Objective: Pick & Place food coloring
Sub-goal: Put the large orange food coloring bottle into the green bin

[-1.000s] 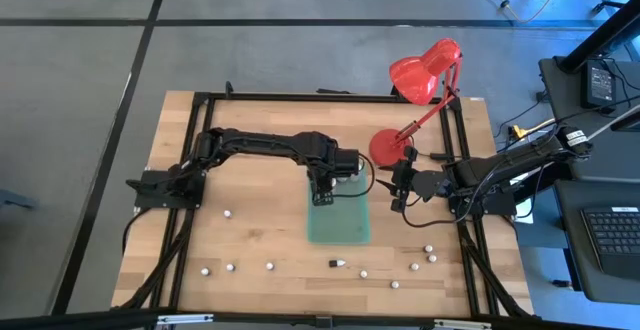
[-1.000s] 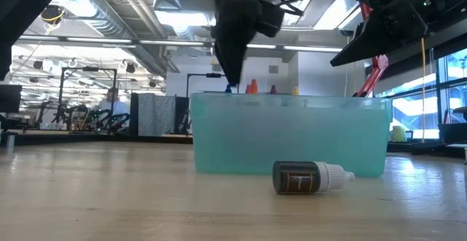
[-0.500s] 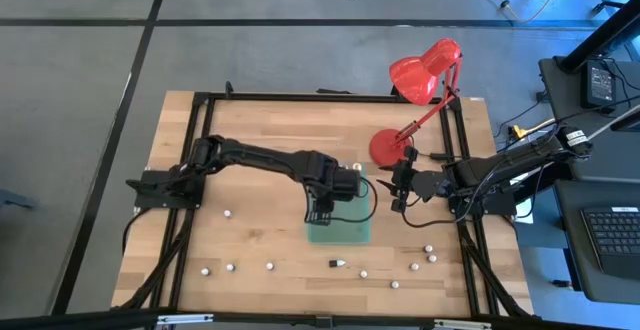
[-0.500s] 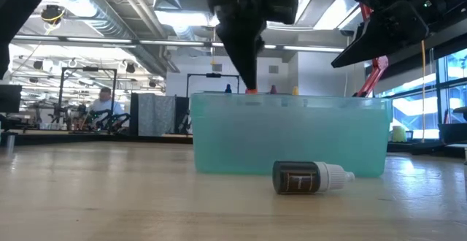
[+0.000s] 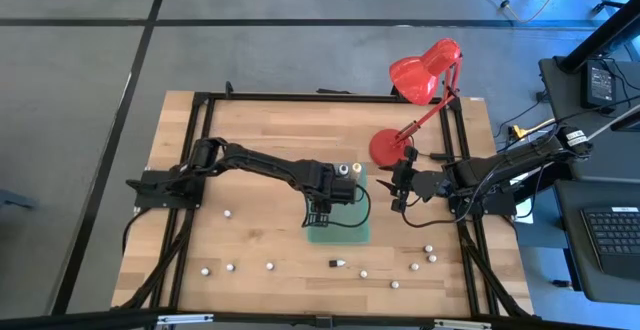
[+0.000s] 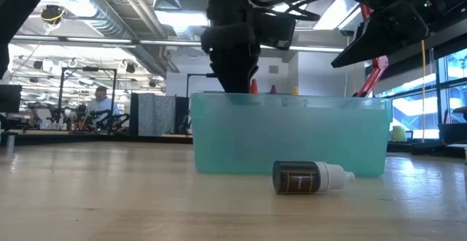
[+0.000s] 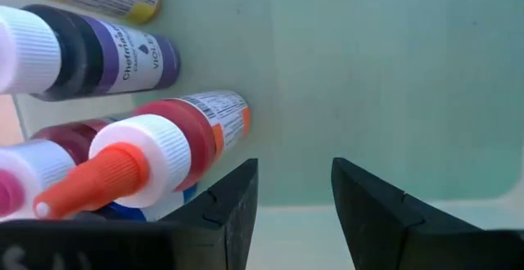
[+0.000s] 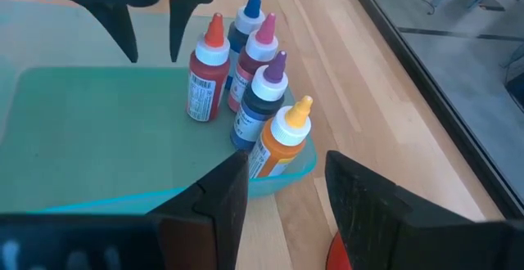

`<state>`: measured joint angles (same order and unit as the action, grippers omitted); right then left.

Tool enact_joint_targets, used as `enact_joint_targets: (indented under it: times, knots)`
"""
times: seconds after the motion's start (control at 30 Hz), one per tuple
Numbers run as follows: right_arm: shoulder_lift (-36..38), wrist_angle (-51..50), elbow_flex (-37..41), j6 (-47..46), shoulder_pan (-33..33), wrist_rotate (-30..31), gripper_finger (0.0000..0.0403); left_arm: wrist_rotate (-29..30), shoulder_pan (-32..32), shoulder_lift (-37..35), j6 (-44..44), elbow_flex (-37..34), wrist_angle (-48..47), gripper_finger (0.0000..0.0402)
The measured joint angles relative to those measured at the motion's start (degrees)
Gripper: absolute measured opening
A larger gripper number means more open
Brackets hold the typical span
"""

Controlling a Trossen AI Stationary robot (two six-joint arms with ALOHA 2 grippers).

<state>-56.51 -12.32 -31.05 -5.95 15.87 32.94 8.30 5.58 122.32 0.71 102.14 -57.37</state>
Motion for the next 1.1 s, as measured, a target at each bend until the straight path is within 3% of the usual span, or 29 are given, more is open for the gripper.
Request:
enact_joint_targets:
  times: [0.27,0.43,1.1]
  knots:
    - [0.00,0.04,0.00,0.06,-0.01,0.01,0.0165,5.87,-0.47,-0.02,3.27,-0.56,3.12,0.0151]
    - [0.02,0.04,0.00,0.08,0.00,0.01,0.0165,5.44,-1.78,-0.02,7.49,-0.56,3.70,0.0151]
    - [0.02,0.02,0.00,0.19,0.01,0.01,0.0165,3.98,-3.60,5.03,9.03,-0.54,4.33,0.0150]
